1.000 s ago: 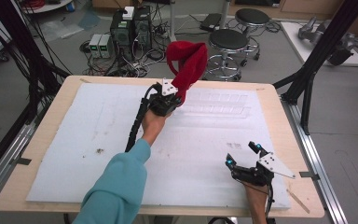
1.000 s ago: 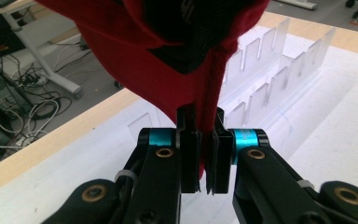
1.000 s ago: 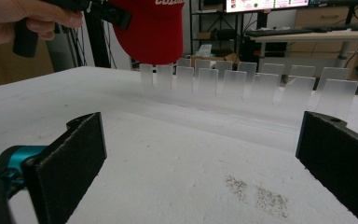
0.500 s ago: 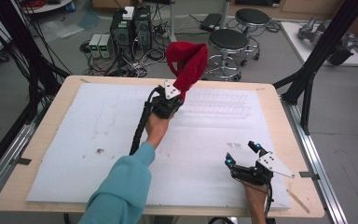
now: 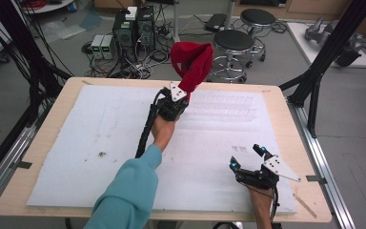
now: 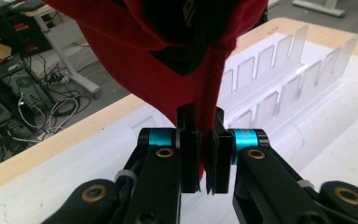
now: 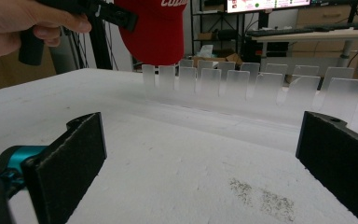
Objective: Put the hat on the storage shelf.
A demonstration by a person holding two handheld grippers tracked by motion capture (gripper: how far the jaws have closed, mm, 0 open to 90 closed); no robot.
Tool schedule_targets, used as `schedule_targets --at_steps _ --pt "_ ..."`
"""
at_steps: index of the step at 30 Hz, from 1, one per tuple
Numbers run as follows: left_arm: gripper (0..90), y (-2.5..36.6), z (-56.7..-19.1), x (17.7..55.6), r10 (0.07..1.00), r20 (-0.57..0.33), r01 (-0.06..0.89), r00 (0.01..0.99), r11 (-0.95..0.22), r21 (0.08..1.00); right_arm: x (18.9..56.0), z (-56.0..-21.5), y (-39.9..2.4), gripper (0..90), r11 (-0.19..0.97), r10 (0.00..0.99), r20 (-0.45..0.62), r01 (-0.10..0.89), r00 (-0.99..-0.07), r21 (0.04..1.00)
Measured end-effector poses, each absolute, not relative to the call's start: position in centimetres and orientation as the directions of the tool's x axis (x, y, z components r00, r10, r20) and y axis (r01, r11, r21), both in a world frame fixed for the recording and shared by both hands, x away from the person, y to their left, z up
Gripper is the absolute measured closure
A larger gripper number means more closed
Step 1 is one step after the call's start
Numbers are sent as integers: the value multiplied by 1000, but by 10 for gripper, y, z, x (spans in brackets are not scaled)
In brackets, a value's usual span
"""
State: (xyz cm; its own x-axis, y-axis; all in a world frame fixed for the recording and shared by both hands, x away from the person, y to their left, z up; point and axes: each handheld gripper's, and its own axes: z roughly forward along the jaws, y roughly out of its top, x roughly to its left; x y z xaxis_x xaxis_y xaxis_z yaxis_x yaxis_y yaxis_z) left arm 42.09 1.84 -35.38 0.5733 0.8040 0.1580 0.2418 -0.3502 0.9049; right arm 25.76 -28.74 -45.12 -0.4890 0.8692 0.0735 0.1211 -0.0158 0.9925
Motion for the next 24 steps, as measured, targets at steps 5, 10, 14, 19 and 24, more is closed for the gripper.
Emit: schedule_targets --at_steps 5,10,14,19,24 --pt "855 25 -353 423 804 160 250 573 -357 900 258 -451 -288 4 -15 869 73 122 -490 992" --pt "855 22 -355 423 797 157 244 584 -356 902 258 -451 -288 4 -15 869 73 122 -490 992" --pt "855 20 -355 423 798 161 243 581 -359 901 258 -451 -288 4 -17 868 75 123 -490 992" --pt "855 23 -355 425 800 139 255 583 -343 904 257 -451 -287 4 -17 869 75 123 -489 992" --pt "855 21 -355 424 809 128 268 574 -333 904 257 -451 -287 4 -19 870 79 128 -486 992"
